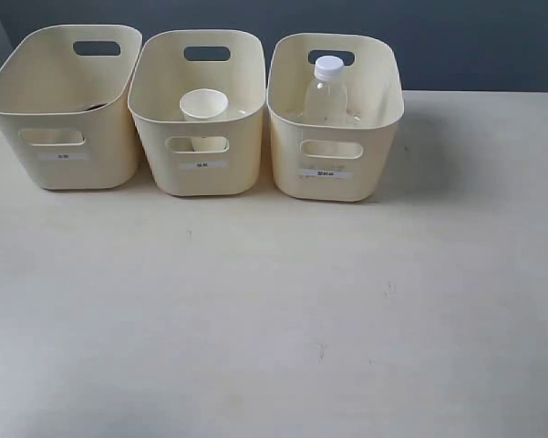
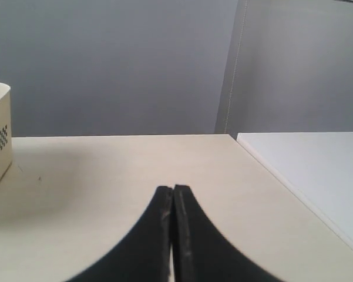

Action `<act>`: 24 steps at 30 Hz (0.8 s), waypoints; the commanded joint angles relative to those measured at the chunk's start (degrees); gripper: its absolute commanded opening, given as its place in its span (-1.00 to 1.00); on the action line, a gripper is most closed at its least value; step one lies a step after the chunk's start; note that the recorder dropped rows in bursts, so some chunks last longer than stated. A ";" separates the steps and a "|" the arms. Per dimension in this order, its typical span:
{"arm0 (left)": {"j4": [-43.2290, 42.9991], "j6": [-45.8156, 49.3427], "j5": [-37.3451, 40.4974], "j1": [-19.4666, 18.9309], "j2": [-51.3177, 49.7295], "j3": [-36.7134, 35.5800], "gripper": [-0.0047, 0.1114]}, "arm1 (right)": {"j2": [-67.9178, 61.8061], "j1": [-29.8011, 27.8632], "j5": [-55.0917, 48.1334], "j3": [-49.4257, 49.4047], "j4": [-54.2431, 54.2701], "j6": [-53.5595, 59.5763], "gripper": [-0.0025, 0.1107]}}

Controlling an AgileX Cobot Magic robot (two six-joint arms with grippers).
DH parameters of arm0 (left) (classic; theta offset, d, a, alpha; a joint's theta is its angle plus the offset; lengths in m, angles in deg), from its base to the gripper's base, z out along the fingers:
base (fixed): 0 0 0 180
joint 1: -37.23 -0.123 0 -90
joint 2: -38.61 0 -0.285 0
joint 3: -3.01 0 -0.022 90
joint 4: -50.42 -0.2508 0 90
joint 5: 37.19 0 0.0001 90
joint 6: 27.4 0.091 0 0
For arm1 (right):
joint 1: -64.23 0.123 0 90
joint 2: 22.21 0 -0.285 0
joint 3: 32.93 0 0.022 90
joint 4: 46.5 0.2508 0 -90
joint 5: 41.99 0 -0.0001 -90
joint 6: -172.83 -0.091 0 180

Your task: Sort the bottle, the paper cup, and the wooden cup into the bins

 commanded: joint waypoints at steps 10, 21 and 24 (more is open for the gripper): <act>0.55 -0.19 -0.55 0.16 0.16 0.04 -0.92 | 0.19 5.48 -1.62 -0.07 3.99 2.13 -0.97; 0.55 -0.19 -0.55 0.16 0.16 0.04 -0.92 | 0.19 9.25 -1.62 -0.07 3.99 2.37 -0.97; 0.55 -0.19 -0.55 0.16 0.16 0.04 -0.92 | 0.19 9.23 -1.90 -0.07 4.14 2.37 -0.97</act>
